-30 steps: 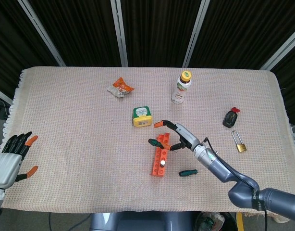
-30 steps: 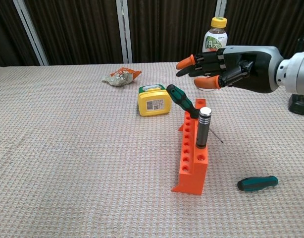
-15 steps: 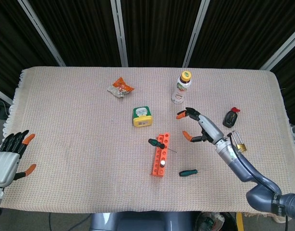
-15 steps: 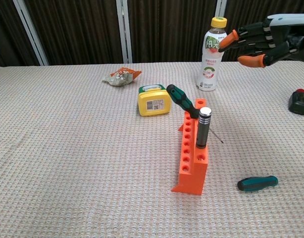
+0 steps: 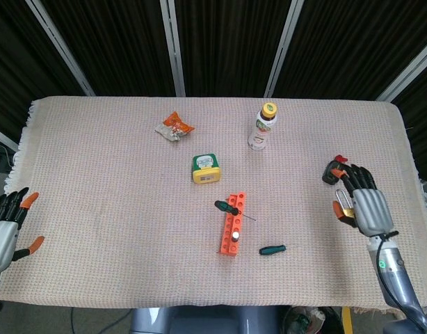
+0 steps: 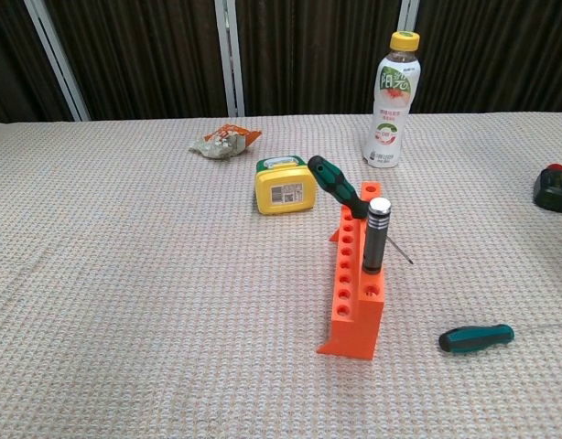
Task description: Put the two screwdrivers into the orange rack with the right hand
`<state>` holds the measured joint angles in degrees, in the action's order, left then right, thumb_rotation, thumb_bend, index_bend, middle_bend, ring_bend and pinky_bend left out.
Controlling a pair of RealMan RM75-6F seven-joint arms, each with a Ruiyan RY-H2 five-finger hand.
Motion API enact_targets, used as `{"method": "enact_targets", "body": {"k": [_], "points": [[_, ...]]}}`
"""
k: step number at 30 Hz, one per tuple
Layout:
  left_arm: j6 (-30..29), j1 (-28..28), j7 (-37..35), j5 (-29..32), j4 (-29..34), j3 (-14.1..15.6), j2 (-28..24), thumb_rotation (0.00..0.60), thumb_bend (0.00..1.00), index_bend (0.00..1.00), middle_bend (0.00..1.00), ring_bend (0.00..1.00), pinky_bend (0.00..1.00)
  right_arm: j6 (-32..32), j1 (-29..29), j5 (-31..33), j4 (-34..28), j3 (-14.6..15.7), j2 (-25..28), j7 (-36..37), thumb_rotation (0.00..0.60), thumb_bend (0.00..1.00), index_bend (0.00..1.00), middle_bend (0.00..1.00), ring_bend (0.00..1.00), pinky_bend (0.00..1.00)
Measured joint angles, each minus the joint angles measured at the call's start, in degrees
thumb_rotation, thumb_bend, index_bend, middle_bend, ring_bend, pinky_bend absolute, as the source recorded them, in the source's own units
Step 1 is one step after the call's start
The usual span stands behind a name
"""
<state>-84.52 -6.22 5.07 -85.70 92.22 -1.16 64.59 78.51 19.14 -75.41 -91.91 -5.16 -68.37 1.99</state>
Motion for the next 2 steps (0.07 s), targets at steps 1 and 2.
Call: {"method": "enact_targets", "body": {"k": [1, 2], "points": [[-0.08, 0.13, 0.12, 0.03, 0.06, 0.07, -0.01, 0.600, 0.24, 0.10, 0.00, 0.00, 0.00, 1.16, -1.23, 0.01, 0.04, 0.55, -0.14, -0.69, 0.600, 0.41, 0.12, 0.02, 0.00, 0.00], [-0.21, 0.33, 0.31, 0.04, 0.19, 0.19, -0.04, 0.600, 0.24, 0.10, 0.00, 0.00, 0.00, 2.04, -2.35, 0.00, 0.05, 1.10, -0.26, -1.28, 0.600, 0.41, 0.12, 0.02, 0.00, 0.00]]}}
